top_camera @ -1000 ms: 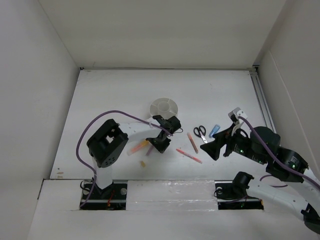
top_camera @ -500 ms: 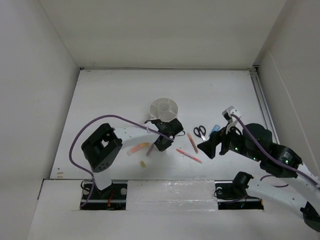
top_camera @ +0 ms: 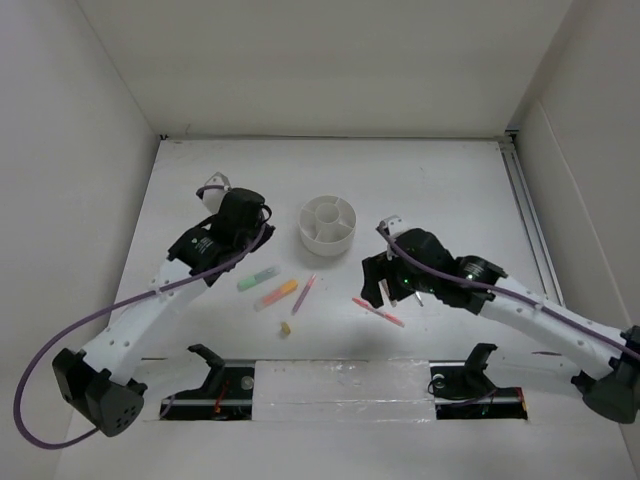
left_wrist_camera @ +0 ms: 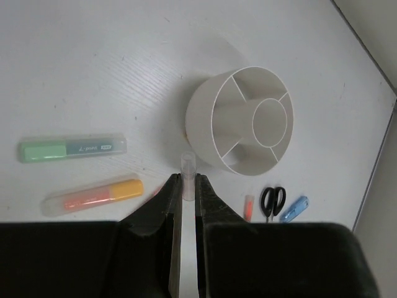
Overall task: Sort the stationery into containers
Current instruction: Grab a piece of stationery with the right arm
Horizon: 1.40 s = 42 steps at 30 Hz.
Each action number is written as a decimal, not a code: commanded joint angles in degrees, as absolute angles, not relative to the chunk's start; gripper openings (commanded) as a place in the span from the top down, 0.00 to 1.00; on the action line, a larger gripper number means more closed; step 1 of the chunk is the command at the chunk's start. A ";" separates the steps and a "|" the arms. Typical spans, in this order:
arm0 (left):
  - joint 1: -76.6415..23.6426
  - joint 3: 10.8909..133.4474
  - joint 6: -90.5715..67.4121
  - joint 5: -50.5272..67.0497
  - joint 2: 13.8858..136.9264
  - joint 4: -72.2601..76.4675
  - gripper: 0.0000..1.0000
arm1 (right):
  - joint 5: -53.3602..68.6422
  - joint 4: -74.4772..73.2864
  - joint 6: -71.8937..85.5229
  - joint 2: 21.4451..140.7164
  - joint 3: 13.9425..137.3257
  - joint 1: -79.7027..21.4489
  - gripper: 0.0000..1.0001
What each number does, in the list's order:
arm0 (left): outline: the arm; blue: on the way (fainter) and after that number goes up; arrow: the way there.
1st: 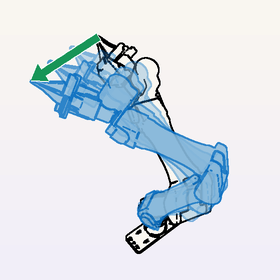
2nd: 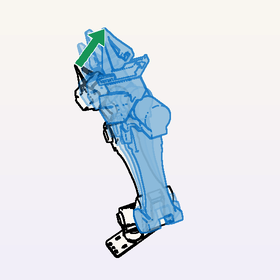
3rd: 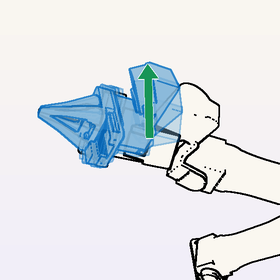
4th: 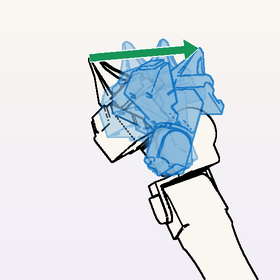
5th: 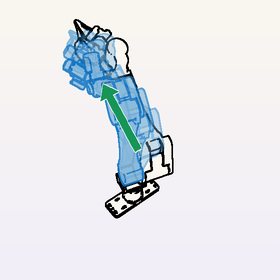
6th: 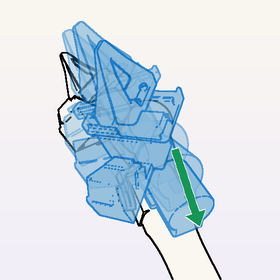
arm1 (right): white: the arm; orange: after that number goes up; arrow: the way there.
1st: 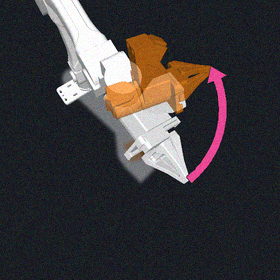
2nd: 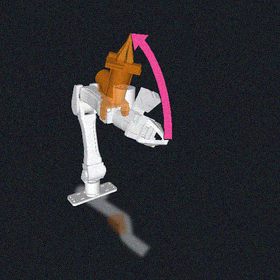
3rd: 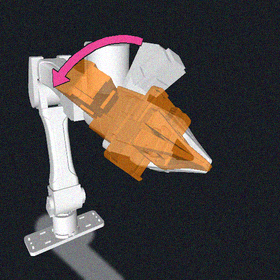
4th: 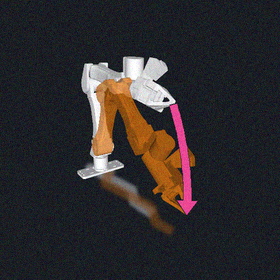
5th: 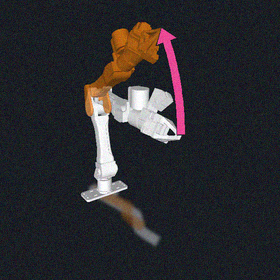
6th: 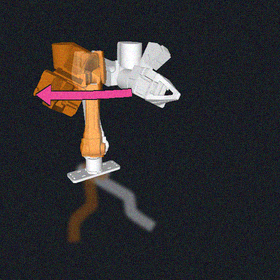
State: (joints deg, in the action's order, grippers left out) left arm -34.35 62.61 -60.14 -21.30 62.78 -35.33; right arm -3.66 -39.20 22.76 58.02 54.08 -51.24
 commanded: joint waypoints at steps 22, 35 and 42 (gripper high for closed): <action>-34.28 61.35 -44.03 -23.73 51.06 -38.32 1.00 | -5.27 -17.23 26.28 81.11 41.40 -53.17 0.16; -34.28 61.44 -43.51 -23.73 50.62 -39.37 1.00 | -3.87 -17.57 31.89 84.20 40.34 -53.17 0.34; -34.28 61.96 -43.51 -23.73 50.62 -39.99 1.00 | -7.99 -25.31 35.42 81.83 40.34 -53.70 0.23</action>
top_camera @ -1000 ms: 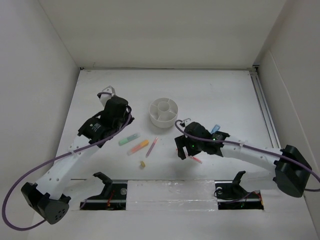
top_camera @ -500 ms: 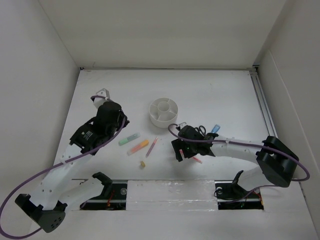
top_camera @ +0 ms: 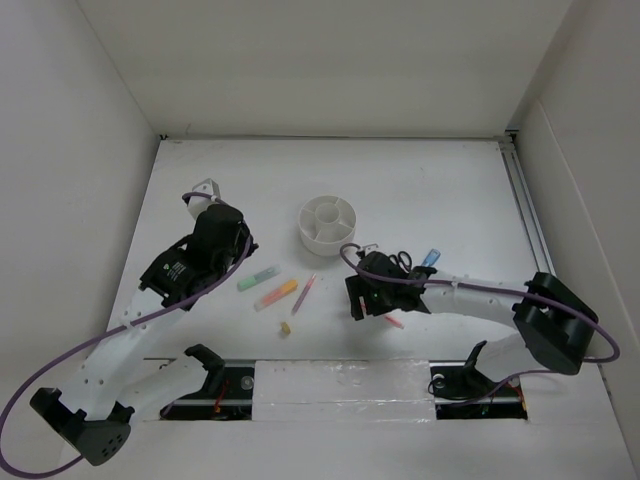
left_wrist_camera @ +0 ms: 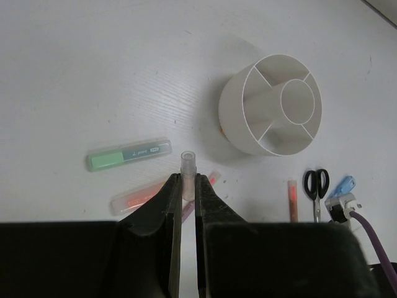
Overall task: Sort the stationery into containers
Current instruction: Grab a piece of stationery with the right arm
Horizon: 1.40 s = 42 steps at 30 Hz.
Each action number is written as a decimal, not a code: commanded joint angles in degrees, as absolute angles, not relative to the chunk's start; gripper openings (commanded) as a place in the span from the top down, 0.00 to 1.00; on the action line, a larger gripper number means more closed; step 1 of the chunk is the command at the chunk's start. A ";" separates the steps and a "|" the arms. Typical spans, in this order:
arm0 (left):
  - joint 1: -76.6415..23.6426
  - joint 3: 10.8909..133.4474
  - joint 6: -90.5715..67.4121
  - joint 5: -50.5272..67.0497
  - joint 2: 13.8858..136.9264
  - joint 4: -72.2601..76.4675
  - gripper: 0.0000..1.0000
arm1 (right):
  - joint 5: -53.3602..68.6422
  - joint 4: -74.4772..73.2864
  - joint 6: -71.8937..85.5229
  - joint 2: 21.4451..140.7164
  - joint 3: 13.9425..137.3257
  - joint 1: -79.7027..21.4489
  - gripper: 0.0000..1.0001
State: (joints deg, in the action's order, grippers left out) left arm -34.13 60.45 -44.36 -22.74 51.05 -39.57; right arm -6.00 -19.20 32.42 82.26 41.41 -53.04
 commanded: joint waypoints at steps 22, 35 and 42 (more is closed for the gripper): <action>-34.28 61.96 -41.92 -22.15 50.10 -38.41 1.00 | -10.72 -35.77 45.17 86.83 41.57 -63.01 0.27; -34.28 63.11 -41.92 -23.73 49.04 -40.51 1.00 | -8.18 -34.63 47.72 89.38 39.64 -67.40 0.57; -34.28 63.11 -42.97 -23.73 49.66 -39.82 1.00 | -6.86 -33.84 49.75 88.77 38.41 -69.35 1.00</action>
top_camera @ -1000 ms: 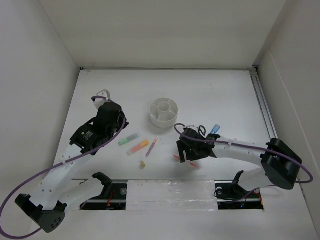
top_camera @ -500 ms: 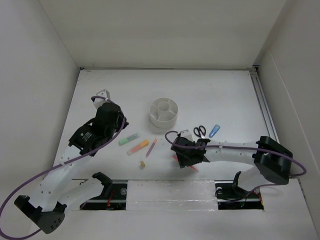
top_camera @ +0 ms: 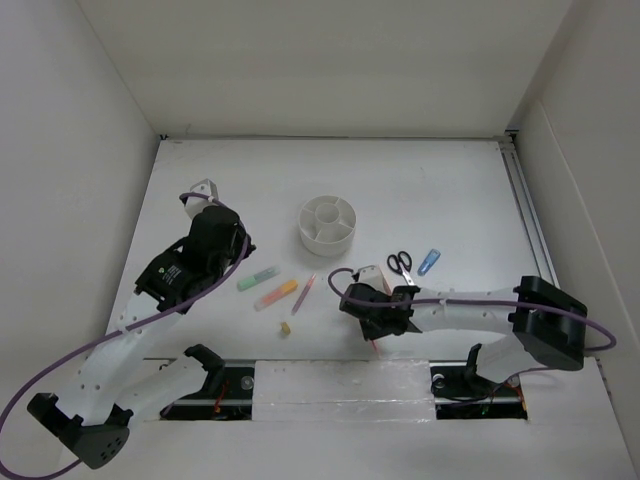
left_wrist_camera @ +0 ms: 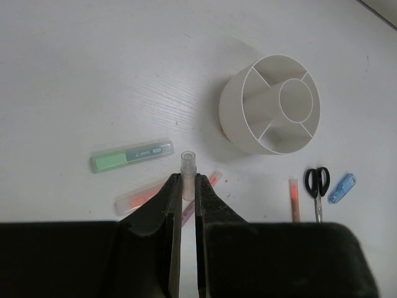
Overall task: Sort the stationery into containers
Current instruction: Grab a piece of stationery with the right arm
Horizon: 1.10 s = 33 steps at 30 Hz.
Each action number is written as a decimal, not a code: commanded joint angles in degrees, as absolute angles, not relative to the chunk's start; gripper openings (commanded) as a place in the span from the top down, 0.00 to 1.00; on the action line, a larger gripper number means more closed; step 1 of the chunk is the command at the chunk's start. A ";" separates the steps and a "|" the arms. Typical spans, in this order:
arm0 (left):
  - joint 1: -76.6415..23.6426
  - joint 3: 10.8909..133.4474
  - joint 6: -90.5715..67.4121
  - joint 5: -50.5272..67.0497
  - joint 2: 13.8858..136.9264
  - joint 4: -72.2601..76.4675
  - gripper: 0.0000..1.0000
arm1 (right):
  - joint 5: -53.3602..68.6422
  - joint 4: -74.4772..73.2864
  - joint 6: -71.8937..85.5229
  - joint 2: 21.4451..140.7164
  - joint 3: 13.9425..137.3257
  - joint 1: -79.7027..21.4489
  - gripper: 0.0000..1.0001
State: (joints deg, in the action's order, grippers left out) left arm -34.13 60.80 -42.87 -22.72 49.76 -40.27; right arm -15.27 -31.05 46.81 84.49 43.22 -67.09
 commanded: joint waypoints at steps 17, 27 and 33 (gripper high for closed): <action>-34.28 66.79 -35.51 -12.75 53.78 -25.05 1.00 | -12.32 -15.75 38.60 67.26 46.24 -62.93 1.00; -34.28 73.30 -31.11 8.15 58.71 -13.54 1.00 | 3.49 -2.20 30.67 55.11 45.62 -55.90 1.00; -34.28 69.36 -29.97 15.19 54.25 -6.35 1.00 | 9.48 10.41 38.21 52.30 40.53 -56.60 1.00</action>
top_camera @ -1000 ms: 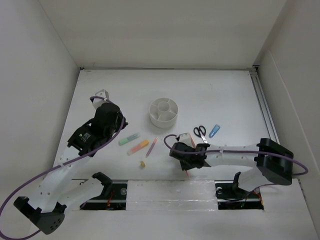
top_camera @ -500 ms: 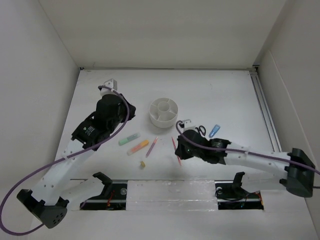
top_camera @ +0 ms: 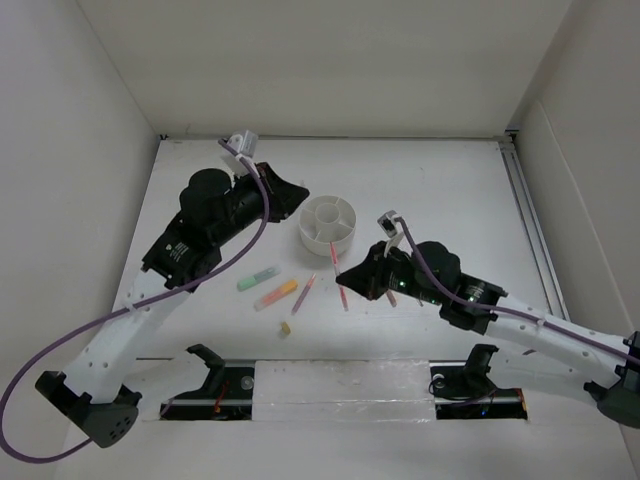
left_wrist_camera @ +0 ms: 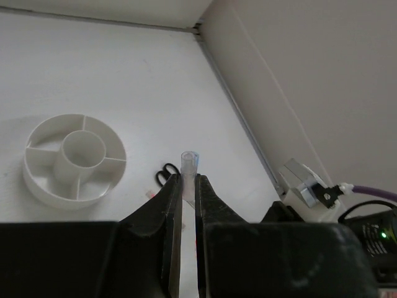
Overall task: Sort the stationery into containers
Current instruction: Grab a piece of stationery with the right arm, then cap the pen
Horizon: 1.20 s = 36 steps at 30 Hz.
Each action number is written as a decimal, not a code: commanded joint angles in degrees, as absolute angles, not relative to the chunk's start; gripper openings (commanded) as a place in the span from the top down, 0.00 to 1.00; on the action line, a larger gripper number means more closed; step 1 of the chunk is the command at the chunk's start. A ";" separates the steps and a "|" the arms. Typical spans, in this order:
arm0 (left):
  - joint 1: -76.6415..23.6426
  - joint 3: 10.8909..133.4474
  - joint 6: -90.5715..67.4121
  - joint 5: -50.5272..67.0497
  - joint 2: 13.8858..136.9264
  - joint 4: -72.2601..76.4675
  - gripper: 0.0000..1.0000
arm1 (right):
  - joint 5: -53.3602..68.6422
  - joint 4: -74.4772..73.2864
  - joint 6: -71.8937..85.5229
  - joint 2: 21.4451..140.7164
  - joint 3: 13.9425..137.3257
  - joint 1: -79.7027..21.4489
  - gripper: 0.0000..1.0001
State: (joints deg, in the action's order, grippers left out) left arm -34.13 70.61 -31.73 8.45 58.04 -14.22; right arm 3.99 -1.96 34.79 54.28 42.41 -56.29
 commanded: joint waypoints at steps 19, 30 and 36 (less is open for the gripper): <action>-34.28 52.91 -37.35 30.32 45.53 6.86 1.00 | 7.21 21.80 38.41 52.73 38.67 -61.44 1.00; -34.28 52.91 -37.35 30.32 44.91 6.86 1.00 | 6.68 21.80 38.41 53.79 38.67 -61.96 1.00; -34.28 51.06 -37.35 31.46 44.38 8.70 1.00 | 7.21 21.10 37.88 52.56 39.20 -61.96 1.00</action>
